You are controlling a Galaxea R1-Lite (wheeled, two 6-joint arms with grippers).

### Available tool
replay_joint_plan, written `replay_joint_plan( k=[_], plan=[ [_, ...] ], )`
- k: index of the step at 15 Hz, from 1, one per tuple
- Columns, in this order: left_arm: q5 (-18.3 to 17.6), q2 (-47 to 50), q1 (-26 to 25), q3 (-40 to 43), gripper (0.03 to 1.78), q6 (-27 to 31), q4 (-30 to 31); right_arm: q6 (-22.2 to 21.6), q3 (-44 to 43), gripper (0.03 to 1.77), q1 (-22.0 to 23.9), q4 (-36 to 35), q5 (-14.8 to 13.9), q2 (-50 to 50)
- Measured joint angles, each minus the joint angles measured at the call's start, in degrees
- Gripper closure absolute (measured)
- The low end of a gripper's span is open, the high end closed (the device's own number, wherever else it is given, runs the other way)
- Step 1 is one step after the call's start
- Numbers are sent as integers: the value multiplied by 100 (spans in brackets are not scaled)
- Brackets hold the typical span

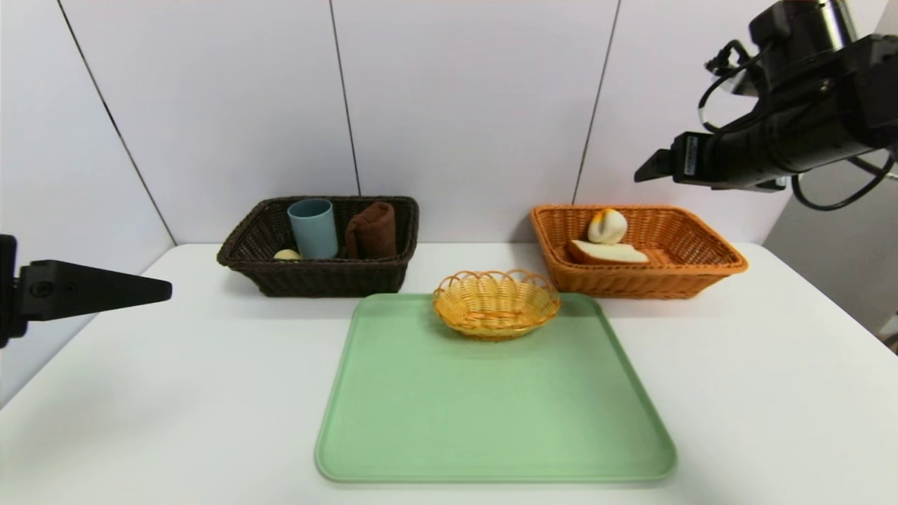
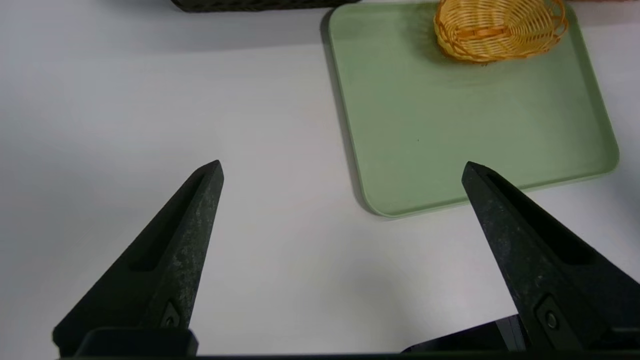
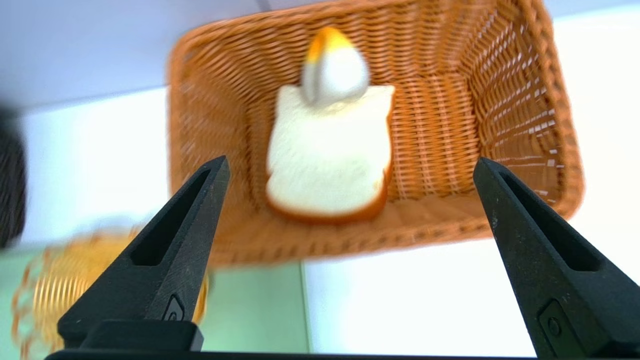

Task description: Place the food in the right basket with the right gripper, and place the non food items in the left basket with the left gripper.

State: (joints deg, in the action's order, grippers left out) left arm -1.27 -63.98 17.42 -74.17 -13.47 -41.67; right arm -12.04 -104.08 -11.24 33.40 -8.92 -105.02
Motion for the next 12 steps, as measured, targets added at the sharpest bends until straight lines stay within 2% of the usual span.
replay_joint_plan(
  k=[3,6,7,9,12],
  plan=[
    [401,456,5,-59,12,286,20,1092,919,11,-166,-6,2,1197],
    [1074,898,-56,-72,12,934,16,2055,2176,11,-232,-385,-22,2423],
    [1220,1062,-152,-30,12,1104,5,2350,2732,11,-240,-766,-22,2829],
    [1297,1479,-430,151,12,1347,-15,2872,3918,11,-247,-1736,-37,3565],
    [1303,2271,-965,909,12,1281,-30,3483,5890,11,-185,-3447,-48,4795]
  ],
)
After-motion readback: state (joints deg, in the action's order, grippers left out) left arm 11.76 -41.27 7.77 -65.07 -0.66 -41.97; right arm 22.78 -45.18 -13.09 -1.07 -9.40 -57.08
